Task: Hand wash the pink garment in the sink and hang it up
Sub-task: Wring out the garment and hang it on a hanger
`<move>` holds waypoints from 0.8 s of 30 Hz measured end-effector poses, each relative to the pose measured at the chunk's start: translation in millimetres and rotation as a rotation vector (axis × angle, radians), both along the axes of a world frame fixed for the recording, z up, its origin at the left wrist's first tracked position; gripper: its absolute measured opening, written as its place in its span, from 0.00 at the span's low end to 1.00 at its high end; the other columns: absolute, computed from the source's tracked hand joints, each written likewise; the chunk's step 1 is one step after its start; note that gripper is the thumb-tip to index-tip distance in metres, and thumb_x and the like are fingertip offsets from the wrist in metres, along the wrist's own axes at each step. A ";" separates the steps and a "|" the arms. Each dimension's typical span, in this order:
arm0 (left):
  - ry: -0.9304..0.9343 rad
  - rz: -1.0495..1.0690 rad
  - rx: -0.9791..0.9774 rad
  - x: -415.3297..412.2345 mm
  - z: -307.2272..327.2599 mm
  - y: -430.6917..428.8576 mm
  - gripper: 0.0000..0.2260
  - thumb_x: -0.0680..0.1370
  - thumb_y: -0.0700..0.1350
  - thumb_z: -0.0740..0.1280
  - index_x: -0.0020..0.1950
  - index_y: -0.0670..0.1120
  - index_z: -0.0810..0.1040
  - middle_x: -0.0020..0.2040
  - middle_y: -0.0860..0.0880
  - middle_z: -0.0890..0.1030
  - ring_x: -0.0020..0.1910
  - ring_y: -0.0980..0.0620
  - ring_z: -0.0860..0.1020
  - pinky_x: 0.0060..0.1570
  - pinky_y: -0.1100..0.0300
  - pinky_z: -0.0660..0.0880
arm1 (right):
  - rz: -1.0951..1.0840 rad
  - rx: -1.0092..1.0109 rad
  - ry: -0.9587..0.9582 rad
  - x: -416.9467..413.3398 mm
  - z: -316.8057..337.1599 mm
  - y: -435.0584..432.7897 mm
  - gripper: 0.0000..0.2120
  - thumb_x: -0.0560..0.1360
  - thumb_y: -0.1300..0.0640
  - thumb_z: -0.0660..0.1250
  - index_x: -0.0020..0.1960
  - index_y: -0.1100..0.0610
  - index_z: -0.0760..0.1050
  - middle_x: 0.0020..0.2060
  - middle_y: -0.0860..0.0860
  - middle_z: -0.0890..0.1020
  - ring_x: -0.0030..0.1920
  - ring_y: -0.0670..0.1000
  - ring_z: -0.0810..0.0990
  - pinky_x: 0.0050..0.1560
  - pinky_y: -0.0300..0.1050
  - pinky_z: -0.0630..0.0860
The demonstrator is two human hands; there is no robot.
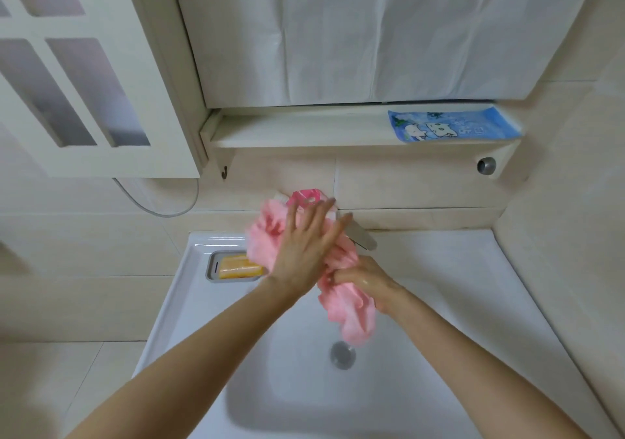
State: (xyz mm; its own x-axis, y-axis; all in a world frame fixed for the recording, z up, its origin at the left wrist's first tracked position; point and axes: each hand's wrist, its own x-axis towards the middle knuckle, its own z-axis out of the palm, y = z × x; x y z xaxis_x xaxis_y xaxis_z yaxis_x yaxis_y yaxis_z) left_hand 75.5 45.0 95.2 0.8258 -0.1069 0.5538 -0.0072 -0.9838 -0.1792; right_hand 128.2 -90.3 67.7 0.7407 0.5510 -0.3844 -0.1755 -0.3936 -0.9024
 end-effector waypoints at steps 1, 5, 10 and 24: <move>-0.128 0.027 -0.172 -6.5 -9.1 -1.1 0.29 0.62 0.41 0.69 0.64 0.44 0.74 0.62 0.40 0.73 0.61 0.42 0.68 0.65 0.45 0.58 | -0.070 0.080 0.076 0.7 1.0 -1.6 0.08 0.65 0.64 0.72 0.44 0.61 0.82 0.41 0.56 0.84 0.46 0.55 0.83 0.49 0.48 0.79; -0.144 0.227 -1.027 -52.3 -50.0 -24.6 0.22 0.70 0.60 0.65 0.52 0.43 0.72 0.51 0.47 0.74 0.55 0.42 0.72 0.57 0.56 0.65 | -0.192 0.292 0.271 4.9 12.9 -5.3 0.25 0.52 0.61 0.75 0.49 0.64 0.82 0.47 0.61 0.84 0.45 0.60 0.83 0.52 0.52 0.79; 0.814 -0.172 -2.076 -43.3 -35.5 -26.4 0.44 0.62 0.79 0.52 0.63 0.50 0.76 0.62 0.45 0.79 0.64 0.47 0.75 0.65 0.48 0.69 | 0.020 0.237 0.451 -9.0 40.6 -10.5 0.02 0.71 0.63 0.68 0.41 0.60 0.79 0.31 0.54 0.83 0.30 0.50 0.81 0.33 0.36 0.77; 0.320 -0.173 -2.250 -22.2 8.7 -10.5 0.09 0.75 0.40 0.66 0.36 0.42 0.82 0.32 0.46 0.82 0.33 0.50 0.82 0.35 0.61 0.78 | 0.242 0.367 0.797 -24.1 23.4 -22.1 0.28 0.72 0.38 0.66 0.68 0.50 0.72 0.64 0.54 0.77 0.67 0.60 0.72 0.53 0.69 0.74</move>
